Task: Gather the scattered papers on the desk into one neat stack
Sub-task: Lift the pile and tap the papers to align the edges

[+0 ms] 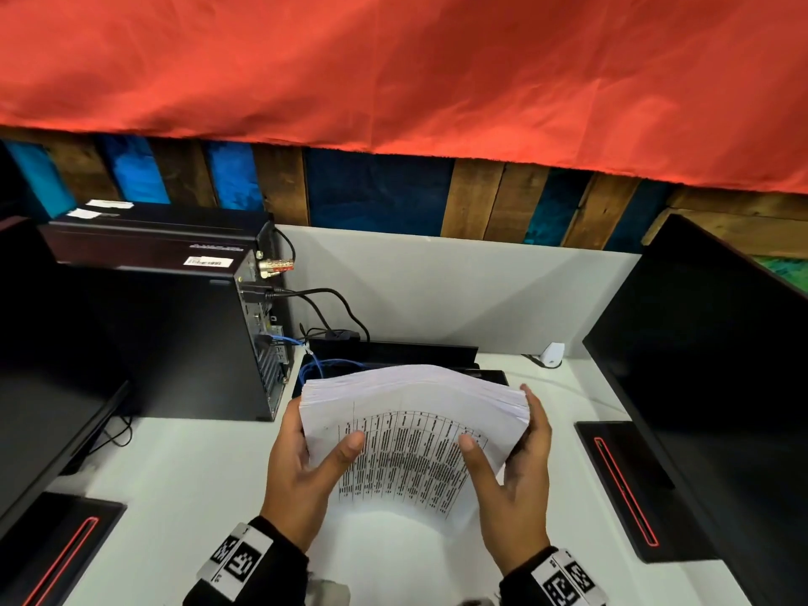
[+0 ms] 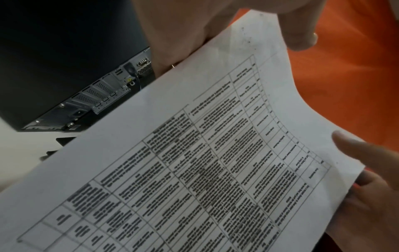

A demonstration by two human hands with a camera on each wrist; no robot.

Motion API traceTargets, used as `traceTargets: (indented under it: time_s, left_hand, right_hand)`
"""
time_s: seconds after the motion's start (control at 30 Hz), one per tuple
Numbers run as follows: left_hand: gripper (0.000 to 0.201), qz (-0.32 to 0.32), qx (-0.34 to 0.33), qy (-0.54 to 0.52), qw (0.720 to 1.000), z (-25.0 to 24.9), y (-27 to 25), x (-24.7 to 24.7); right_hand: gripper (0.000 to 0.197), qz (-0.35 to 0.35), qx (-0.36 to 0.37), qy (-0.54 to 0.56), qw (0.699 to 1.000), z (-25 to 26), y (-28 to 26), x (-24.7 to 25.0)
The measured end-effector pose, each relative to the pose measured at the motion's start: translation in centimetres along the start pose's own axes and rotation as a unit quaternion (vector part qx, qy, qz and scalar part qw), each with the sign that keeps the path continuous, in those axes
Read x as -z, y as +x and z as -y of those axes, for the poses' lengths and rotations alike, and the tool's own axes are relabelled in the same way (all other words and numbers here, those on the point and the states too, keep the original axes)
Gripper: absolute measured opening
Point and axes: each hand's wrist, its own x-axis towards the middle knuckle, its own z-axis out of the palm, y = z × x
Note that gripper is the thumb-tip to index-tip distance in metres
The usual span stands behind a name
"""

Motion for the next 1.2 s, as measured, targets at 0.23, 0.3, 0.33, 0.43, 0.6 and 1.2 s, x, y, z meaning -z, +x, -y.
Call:
traceTargets:
  time_s: [0.23, 0.3, 0.33, 0.43, 0.6, 1.2]
  left_hand:
    - [0.053, -0.097, -0.053, 0.04, 0.993, -1.8, 0.9, -1.6]
    - [0.033, -0.116, -0.056, 0.05, 0.99, -2.3, 1.4, -2.0]
    - [0.027, -0.12, -0.054, 0.051, 0.99, -2.4, 1.6, -2.1]
    - [0.021, -0.122, -0.048, 0.034, 0.991, -2.7, 1.7, -2.1]
    - [0.026, -0.104, -0.02, 0.016, 0.994, -2.7, 1.3, -1.9]
    - [0.068, -0.026, -0.013, 0.041, 0.999, -0.8, 0.3, -0.3]
  right_hand:
    - [0.05, -0.048, 0.167, -0.186, 0.967, 0.6, 0.0, -0.9]
    - [0.039, -0.049, 0.172, -0.205, 0.962, 0.5, -0.1, -1.0]
    - [0.038, -0.052, 0.168, -0.205, 0.963, 0.5, -0.1, -0.9]
    - [0.041, -0.048, 0.154, -0.204, 0.966, 0.6, -0.2, -0.7]
    - [0.046, -0.054, 0.156, -0.222, 0.961, 1.0, -0.4, -0.6]
    - [0.083, -0.062, 0.12, -0.14, 0.981, 1.0, -0.3, -1.2]
